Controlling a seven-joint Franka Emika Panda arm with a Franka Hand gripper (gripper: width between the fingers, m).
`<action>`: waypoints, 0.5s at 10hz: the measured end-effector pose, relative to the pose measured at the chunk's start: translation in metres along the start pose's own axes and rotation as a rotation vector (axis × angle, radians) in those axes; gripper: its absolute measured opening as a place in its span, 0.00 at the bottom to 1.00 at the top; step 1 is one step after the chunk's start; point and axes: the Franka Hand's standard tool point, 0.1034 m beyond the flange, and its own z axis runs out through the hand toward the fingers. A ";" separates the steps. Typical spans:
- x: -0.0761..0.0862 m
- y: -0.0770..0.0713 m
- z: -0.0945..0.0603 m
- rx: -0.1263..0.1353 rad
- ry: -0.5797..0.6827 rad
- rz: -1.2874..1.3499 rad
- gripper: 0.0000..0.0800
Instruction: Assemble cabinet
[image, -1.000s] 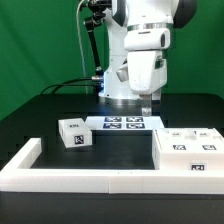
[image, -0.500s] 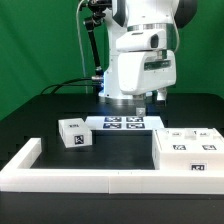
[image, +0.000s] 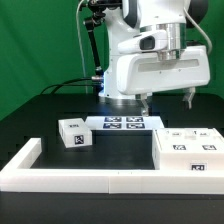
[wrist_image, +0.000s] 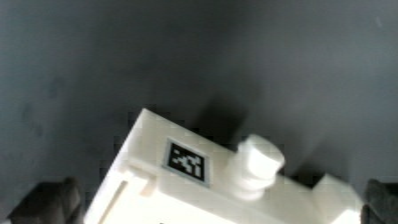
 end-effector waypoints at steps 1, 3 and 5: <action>0.003 -0.005 0.003 0.001 0.011 0.068 1.00; 0.003 -0.007 0.005 0.011 0.017 0.162 1.00; 0.003 -0.009 0.006 0.024 0.017 0.276 1.00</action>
Offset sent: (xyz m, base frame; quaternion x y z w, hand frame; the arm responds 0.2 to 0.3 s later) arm 0.0000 0.0000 0.0000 0.0000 0.0000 0.1938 0.9810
